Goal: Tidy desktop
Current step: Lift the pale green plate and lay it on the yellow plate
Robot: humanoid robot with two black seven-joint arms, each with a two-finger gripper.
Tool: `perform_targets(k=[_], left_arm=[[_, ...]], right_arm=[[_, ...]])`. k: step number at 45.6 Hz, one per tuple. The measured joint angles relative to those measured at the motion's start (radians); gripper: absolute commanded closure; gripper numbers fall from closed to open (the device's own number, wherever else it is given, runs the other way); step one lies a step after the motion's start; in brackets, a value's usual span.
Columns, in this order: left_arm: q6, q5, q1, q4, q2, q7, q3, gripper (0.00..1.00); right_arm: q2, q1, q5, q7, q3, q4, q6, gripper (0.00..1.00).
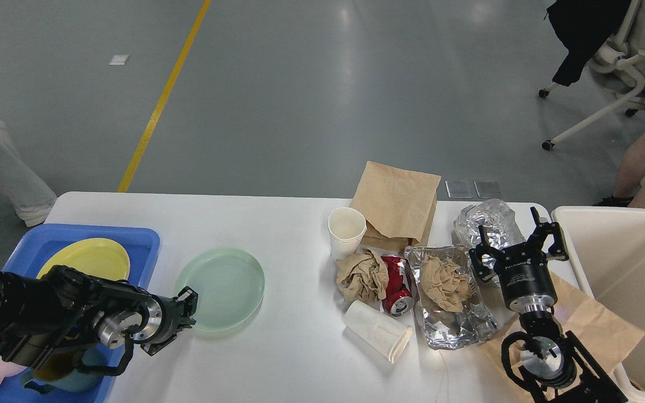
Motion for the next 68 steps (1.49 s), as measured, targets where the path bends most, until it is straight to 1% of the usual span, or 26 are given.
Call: perform_targets(k=[14, 18, 21, 26, 29, 34, 39, 41, 44, 49, 54, 59, 61, 64, 68], left_arm=[[-0.005, 0.000, 0.000, 0.000, 0.001, 0.000, 0.000, 1.00], [-0.014, 0.000, -0.018, -0.017, 0.007, 0.004, 0.003, 1.00], [-0.022, 0.001, -0.062, -0.047, 0.023, 0.008, 0.018, 1.00], [-0.054, 0.000, -0.170, -0.129, 0.074, 0.013, 0.077, 1.00], [-0.103, -0.001, -0.281, -0.206, 0.113, 0.016, 0.127, 1.00], [-0.147, -0.001, -0.441, -0.324, 0.172, 0.019, 0.204, 1.00], [-0.195, 0.002, -0.607, -0.433, 0.206, 0.020, 0.288, 1.00], [-0.226, 0.002, -0.671, -0.467, 0.218, 0.020, 0.323, 1.00], [-0.267, 0.002, -0.738, -0.502, 0.233, 0.020, 0.361, 1.00], [-0.329, 0.003, -0.816, -0.537, 0.258, 0.020, 0.409, 1.00], [-0.362, 0.011, -0.833, -0.527, 0.279, 0.026, 0.433, 1.00], [-0.381, 0.057, -0.803, -0.452, 0.316, 0.031, 0.461, 1.00], [-0.395, 0.089, -0.771, -0.396, 0.334, 0.031, 0.464, 1.00], [-0.431, 0.131, -0.701, -0.280, 0.364, 0.032, 0.463, 1.00], [-0.508, 0.157, -0.600, -0.105, 0.394, 0.033, 0.443, 1.00]], right_arm=[[0.000, 0.000, 0.000, 0.000, 0.000, 0.000, 0.000, 0.00], [0.000, 0.000, 0.000, 0.000, 0.000, 0.000, 0.000, 0.00], [0.000, 0.000, 0.000, 0.000, 0.000, 0.000, 0.000, 0.00], [0.000, 0.000, 0.000, 0.000, 0.000, 0.000, 0.000, 0.00], [0.000, 0.000, 0.000, 0.000, 0.000, 0.000, 0.000, 0.00], [0.000, 0.000, 0.000, 0.000, 0.000, 0.000, 0.000, 0.00], [0.000, 0.000, 0.000, 0.000, 0.000, 0.000, 0.000, 0.00], [0.000, 0.000, 0.000, 0.000, 0.000, 0.000, 0.000, 0.00], [0.000, 0.000, 0.000, 0.000, 0.000, 0.000, 0.000, 0.00], [0.000, 0.000, 0.000, 0.000, 0.000, 0.000, 0.000, 0.00], [0.000, 0.000, 0.000, 0.000, 0.000, 0.000, 0.000, 0.00], [0.000, 0.000, 0.000, 0.000, 0.000, 0.000, 0.000, 0.00], [0.000, 0.000, 0.000, 0.000, 0.000, 0.000, 0.000, 0.00], [0.000, 0.000, 0.000, 0.000, 0.000, 0.000, 0.000, 0.00], [0.000, 0.000, 0.000, 0.000, 0.000, 0.000, 0.000, 0.00]])
